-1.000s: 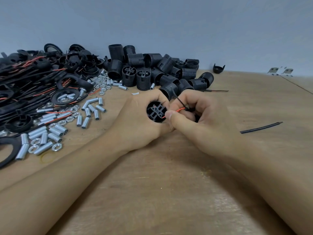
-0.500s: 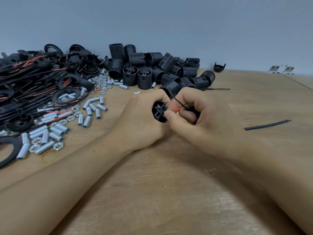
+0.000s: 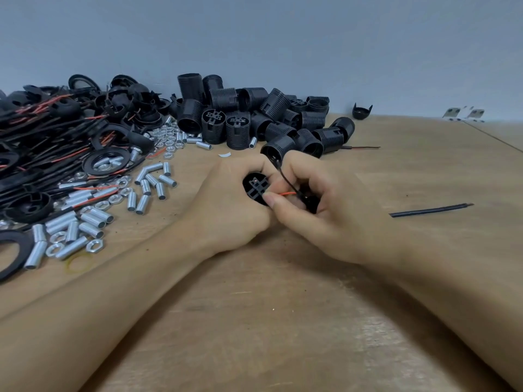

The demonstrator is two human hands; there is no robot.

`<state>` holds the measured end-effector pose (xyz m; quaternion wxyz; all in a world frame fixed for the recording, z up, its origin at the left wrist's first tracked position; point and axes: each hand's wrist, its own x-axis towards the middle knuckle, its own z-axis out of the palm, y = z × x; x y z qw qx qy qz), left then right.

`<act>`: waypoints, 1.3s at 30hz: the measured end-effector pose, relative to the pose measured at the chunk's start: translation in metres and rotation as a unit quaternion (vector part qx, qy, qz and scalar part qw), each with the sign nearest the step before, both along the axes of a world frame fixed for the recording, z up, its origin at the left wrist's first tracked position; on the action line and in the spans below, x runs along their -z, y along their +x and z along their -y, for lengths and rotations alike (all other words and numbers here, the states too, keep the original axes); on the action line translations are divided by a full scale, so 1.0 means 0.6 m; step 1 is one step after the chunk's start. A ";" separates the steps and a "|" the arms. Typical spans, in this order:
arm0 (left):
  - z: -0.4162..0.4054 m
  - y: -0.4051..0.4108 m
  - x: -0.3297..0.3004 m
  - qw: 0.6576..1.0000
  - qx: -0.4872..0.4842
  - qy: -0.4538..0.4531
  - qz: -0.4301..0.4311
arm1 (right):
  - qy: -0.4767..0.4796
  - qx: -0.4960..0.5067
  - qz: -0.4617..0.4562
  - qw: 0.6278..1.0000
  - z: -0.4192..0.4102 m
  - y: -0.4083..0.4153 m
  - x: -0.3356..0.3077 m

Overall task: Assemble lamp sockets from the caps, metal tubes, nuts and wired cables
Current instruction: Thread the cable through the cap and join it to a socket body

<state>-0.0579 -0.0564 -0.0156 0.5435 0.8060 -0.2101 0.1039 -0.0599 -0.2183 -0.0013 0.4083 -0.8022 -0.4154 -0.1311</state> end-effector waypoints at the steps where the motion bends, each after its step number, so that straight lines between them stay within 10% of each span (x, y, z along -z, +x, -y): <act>1: -0.001 0.000 0.000 1.000 0.002 0.003 0.000 | -0.004 0.003 0.005 1.000 0.000 0.001 0.001; 12: -0.001 0.003 -0.004 0.999 -0.038 0.006 0.026 | 0.130 -0.003 -0.143 0.981 0.000 0.000 0.007; 22: 0.003 0.000 0.000 0.995 -0.066 0.035 0.068 | 0.202 0.063 -0.048 0.976 -0.003 0.005 0.008; 39: -0.002 0.002 0.000 0.966 -0.117 0.155 0.168 | 0.004 0.092 0.119 0.989 0.004 0.004 -0.004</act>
